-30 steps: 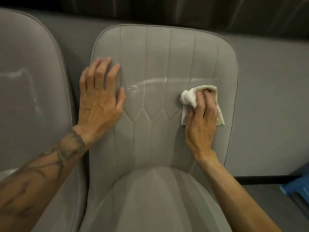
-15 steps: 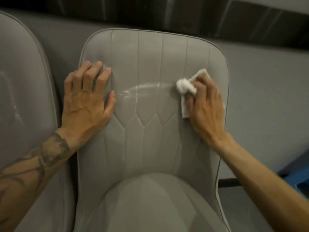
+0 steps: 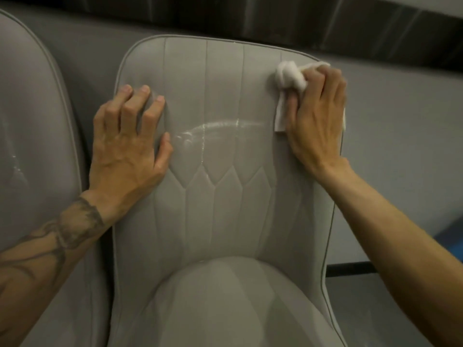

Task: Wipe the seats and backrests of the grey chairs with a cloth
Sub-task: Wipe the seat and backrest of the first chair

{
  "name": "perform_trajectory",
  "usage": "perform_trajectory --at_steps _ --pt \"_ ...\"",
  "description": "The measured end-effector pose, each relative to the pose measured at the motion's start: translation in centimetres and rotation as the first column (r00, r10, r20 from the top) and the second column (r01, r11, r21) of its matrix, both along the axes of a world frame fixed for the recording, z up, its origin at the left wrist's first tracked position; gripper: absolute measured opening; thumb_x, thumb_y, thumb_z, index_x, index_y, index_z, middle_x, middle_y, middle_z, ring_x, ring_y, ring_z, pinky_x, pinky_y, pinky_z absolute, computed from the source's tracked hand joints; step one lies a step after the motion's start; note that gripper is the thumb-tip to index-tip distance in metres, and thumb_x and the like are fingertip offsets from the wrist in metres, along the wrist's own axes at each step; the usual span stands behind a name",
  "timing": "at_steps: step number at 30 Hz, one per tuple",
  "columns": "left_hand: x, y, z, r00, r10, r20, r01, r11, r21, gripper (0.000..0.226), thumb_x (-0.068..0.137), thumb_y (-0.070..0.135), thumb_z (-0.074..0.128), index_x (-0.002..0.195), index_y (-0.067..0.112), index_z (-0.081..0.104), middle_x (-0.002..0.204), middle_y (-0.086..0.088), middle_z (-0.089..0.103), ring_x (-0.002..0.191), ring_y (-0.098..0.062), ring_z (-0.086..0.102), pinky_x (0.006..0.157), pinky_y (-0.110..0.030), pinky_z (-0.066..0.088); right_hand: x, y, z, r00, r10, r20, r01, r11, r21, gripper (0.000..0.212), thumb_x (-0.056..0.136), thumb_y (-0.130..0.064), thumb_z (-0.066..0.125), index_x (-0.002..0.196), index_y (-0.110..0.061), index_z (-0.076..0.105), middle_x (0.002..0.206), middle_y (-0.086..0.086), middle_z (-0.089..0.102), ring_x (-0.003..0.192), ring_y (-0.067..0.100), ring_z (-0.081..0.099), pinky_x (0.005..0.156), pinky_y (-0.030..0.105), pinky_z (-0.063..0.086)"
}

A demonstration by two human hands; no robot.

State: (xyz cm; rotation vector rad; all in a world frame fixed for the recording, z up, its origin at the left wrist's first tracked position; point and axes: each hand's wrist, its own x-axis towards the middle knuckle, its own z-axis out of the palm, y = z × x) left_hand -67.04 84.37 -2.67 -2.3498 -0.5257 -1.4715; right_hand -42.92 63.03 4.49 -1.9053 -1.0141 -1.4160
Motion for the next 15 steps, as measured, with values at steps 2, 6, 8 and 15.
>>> perform_trajectory --at_steps 2,6,8,15 --pt "0.0 0.1 0.0 1.0 0.003 0.001 -0.003 1.0 -0.005 0.058 0.105 0.035 0.046 0.157 0.012 0.036 0.16 -0.018 0.037 0.152 -0.039 0.031 0.12 -0.059 0.032 -0.8 1.2 -0.6 0.998 0.013 -0.054 -0.01 0.998 0.063 0.033 0.104 -0.042 0.042 0.114 -0.013 0.052 0.12 0.011 0.051 0.107 0.024 0.045 0.096 0.036 0.039" --pt "0.0 -0.1 -0.2 1.0 0.004 -0.001 -0.004 1.0 -0.01 0.059 0.104 0.034 0.049 0.157 0.012 0.036 0.161 -0.018 0.037 0.153 -0.038 0.029 0.121 -0.057 0.032 -3.9 -0.4 -9.4 0.996 0.046 -0.073 -0.059 0.98 -0.191 0.04 0.104 -0.041 0.046 0.127 -0.009 0.055 0.13 0.015 0.051 0.119 0.032 0.048 0.105 0.04 0.035" --pt "-0.2 -0.4 -0.4 1.0 0.006 -0.004 -0.006 1.0 -0.02 0.059 0.104 0.032 0.05 0.158 0.012 0.036 0.163 -0.017 0.037 0.155 -0.038 0.029 0.122 -0.055 0.032 -3.8 -1.7 -10.7 0.998 0.059 -0.018 -0.062 0.965 -0.254 0.037 0.104 -0.037 0.05 0.127 -0.009 0.057 0.129 0.015 0.052 0.118 0.032 0.047 0.103 0.038 0.035" --pt "-1.3 -1.3 -3.1 1.0 0.003 0.03 -0.002 0.998 -0.061 0.061 0.106 0.026 0.048 0.163 0.013 0.031 0.169 -0.013 0.031 0.161 -0.032 0.023 0.124 -0.054 0.031 -2.2 3.9 -2.9 0.997 0.028 -0.075 -0.016 0.987 0.161 0.03 0.106 -0.039 0.042 0.12 -0.014 0.049 0.121 0.011 0.051 0.106 0.02 0.042 0.093 0.024 0.028"
